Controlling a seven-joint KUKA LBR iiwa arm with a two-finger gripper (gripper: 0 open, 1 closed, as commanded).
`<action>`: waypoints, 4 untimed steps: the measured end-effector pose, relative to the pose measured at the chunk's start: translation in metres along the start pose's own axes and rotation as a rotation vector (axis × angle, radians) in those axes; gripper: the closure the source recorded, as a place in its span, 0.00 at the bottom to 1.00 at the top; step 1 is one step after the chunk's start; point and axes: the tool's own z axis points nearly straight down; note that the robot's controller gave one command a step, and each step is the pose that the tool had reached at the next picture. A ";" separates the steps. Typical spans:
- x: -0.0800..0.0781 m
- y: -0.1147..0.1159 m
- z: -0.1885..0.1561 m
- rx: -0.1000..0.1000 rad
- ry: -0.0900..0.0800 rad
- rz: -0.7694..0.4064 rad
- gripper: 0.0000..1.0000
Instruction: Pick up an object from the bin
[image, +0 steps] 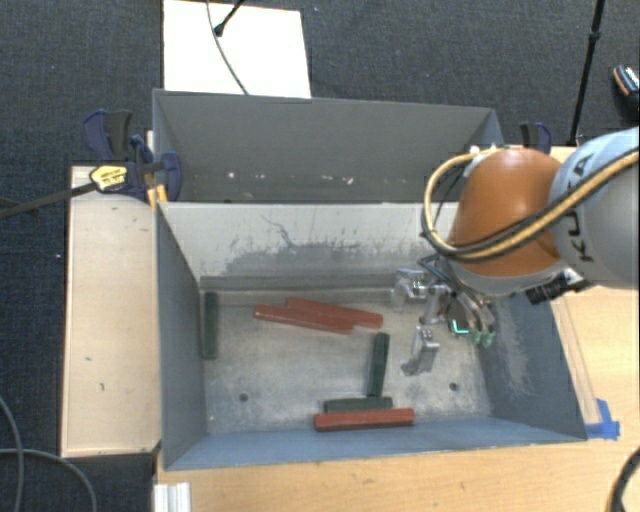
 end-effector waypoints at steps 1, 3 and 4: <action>0.047 0.023 0.089 0.001 -0.007 -0.307 0.00; 0.009 -0.001 0.059 0.003 -0.010 -0.829 0.00; 0.007 -0.002 0.090 0.002 -0.003 -1.222 0.00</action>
Offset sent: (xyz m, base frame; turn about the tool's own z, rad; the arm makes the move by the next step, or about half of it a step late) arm -0.0475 0.0233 -0.0892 -0.3083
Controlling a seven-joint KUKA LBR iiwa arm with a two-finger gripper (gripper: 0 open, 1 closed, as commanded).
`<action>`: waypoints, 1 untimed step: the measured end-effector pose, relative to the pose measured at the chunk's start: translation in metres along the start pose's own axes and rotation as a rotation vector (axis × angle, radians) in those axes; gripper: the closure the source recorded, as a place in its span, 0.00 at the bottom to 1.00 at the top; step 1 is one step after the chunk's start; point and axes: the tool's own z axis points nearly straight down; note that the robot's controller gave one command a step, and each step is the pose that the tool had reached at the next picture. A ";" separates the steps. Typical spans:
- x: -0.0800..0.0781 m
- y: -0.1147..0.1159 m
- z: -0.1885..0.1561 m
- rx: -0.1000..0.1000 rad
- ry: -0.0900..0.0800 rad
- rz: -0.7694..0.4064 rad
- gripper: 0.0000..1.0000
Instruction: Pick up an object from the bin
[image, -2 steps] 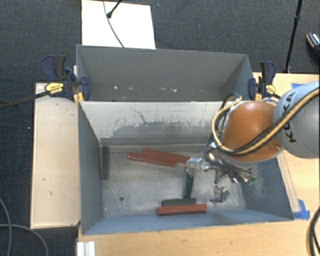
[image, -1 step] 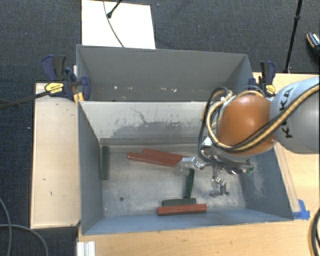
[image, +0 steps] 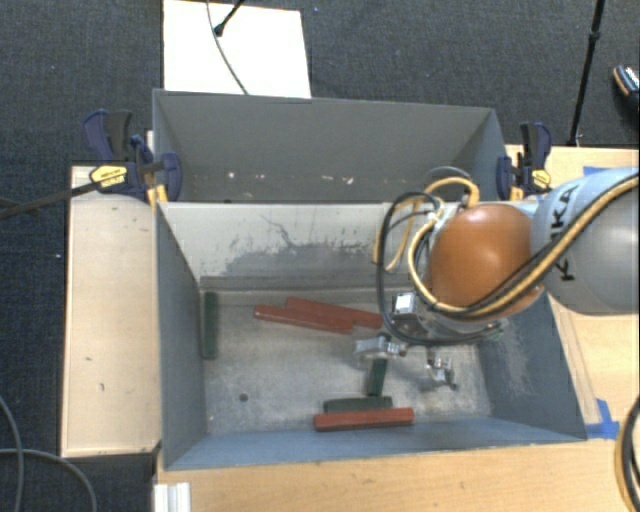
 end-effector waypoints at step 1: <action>-0.001 0.000 0.000 0.000 0.000 0.006 0.00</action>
Offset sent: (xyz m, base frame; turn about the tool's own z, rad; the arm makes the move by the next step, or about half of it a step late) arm 0.0000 0.0000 0.0000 0.0000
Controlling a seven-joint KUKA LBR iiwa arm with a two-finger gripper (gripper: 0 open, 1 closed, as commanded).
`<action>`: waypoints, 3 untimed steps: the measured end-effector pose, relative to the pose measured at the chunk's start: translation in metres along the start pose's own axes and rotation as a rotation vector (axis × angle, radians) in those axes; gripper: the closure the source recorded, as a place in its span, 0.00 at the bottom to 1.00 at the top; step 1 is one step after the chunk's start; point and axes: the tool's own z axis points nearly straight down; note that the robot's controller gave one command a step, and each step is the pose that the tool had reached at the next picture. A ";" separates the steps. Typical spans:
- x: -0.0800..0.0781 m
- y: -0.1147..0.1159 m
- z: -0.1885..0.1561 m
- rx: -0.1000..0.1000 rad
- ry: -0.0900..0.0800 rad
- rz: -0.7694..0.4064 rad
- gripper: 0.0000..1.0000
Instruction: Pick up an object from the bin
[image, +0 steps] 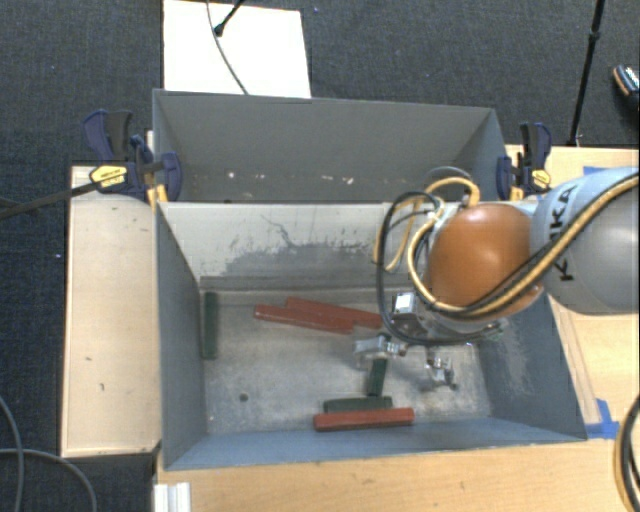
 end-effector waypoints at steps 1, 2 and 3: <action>0.000 0.000 0.000 0.000 0.000 0.003 1.00; -0.001 -0.001 -0.043 0.007 -0.003 0.014 1.00; -0.002 -0.002 -0.080 0.007 -0.003 0.024 1.00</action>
Offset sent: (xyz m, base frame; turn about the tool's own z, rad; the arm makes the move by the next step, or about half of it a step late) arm 0.0000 0.0000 0.0000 0.0000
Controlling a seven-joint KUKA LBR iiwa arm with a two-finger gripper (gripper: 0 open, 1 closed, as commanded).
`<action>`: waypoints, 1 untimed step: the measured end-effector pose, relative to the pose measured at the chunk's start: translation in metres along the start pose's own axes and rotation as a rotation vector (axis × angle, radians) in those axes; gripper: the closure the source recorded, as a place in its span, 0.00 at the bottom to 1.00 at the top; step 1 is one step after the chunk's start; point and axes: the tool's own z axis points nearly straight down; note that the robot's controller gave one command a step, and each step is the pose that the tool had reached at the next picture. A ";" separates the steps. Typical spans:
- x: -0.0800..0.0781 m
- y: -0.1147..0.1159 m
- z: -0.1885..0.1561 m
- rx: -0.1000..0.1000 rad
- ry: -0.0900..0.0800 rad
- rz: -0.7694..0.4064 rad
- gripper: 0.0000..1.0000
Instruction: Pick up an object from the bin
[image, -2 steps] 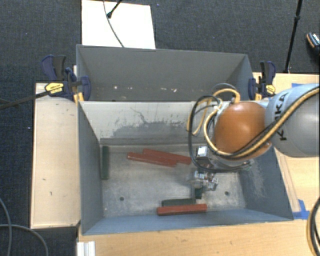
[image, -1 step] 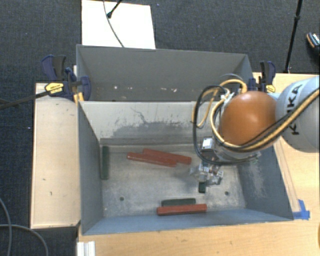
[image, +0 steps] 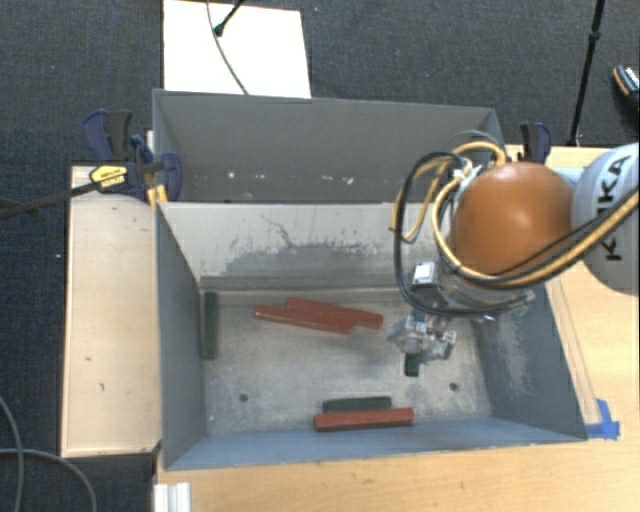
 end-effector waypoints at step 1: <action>-0.001 -0.001 -0.023 -0.001 0.001 0.013 1.00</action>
Offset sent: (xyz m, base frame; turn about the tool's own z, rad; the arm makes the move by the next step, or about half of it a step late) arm 0.0000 -0.0001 0.0218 0.0000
